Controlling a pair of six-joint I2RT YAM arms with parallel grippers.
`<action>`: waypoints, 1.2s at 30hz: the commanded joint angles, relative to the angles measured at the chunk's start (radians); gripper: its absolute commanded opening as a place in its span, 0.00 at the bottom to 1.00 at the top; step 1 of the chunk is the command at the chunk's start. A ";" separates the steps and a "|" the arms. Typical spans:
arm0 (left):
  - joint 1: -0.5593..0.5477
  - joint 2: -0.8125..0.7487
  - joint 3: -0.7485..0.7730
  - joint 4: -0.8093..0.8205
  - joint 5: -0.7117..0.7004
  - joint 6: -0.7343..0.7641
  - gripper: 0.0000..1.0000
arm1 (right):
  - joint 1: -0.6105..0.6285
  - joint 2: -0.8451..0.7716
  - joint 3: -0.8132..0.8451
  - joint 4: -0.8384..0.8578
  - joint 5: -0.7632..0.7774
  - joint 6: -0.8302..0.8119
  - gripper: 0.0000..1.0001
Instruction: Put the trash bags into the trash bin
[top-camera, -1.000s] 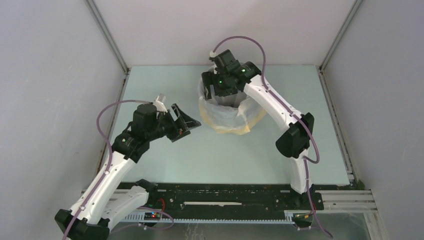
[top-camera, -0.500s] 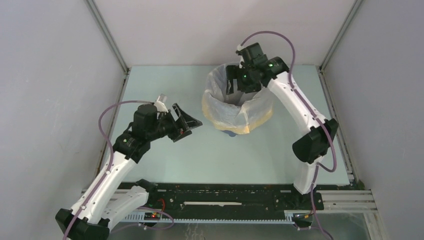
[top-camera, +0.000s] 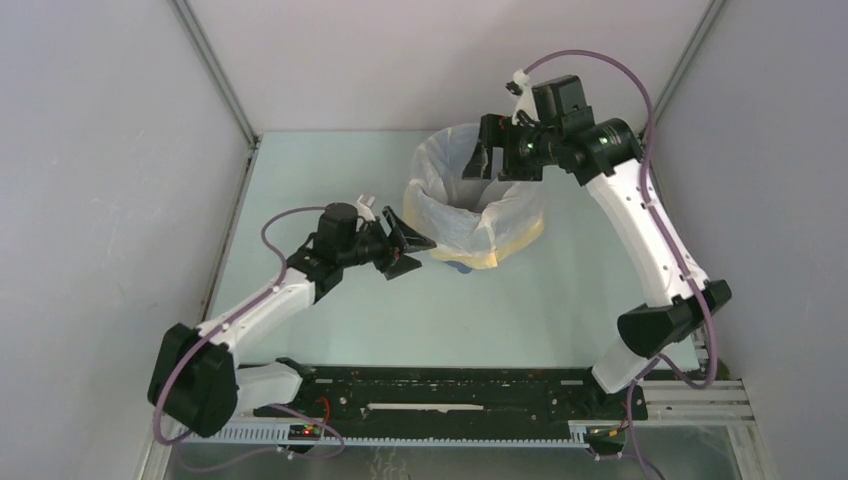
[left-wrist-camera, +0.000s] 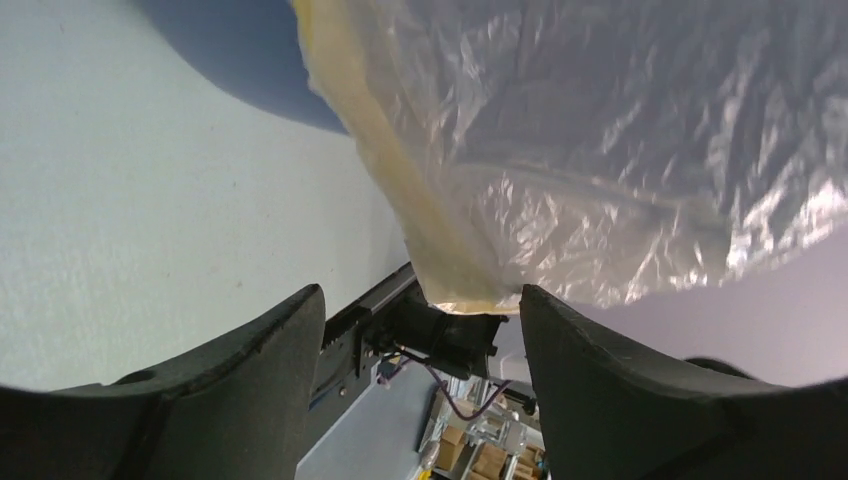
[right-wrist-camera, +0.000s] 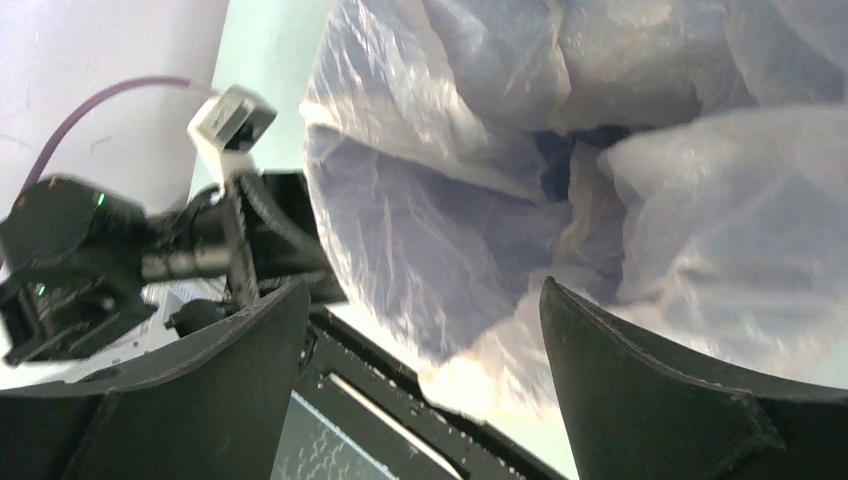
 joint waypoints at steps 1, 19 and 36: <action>-0.003 0.117 0.104 0.121 0.031 -0.011 0.72 | -0.026 -0.173 -0.130 0.014 -0.066 0.017 0.93; 0.019 0.081 0.301 -0.419 -0.161 0.368 0.79 | -0.091 -0.637 -0.468 0.094 -0.037 0.069 1.00; 0.020 -0.270 1.112 -0.707 -0.411 0.525 1.00 | -0.138 -0.690 -0.034 0.025 0.129 0.146 1.00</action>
